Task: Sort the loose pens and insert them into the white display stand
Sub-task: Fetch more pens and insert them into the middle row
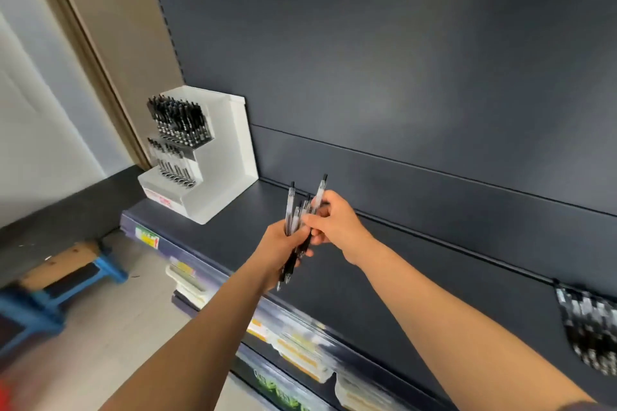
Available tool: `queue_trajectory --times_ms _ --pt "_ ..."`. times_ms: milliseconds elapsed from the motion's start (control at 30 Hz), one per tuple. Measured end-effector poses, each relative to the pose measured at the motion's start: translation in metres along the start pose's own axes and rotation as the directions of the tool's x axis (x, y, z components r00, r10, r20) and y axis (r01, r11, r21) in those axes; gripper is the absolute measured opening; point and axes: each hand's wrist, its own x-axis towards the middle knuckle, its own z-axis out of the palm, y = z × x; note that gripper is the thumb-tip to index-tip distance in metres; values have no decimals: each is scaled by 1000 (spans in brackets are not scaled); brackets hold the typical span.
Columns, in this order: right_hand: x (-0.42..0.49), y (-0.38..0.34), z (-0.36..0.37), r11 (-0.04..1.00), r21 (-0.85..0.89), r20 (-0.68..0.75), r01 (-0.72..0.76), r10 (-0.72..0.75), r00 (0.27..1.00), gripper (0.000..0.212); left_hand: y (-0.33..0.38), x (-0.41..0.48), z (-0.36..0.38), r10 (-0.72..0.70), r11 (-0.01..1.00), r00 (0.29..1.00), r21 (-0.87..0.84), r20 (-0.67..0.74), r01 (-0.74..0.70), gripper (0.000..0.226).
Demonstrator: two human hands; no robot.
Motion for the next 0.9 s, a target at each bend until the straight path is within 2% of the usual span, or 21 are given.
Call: queue_trajectory --times_ms 100,267,467,600,733,900 --pt "4 -14 39 999 -33 100 27 -24 995 13 -4 -16 -41 22 1000 996 17 -81 -21 14" --pt "29 -46 88 993 23 59 112 -113 992 3 -7 -35 -102 41 998 977 47 -207 -32 10" --pt "68 -65 161 987 72 49 141 -144 988 13 -4 -31 -180 90 995 953 67 -290 -73 10" --pt "101 -76 212 986 106 -25 130 -128 991 3 0 -14 -237 110 993 951 70 -290 -93 8" --pt "129 -85 244 988 64 -77 137 -132 988 15 4 8 -284 128 992 963 37 -235 -123 4" --pt "161 -89 254 951 -143 -349 275 -309 885 14 2 39 -332 132 991 952 9 -277 -135 14"
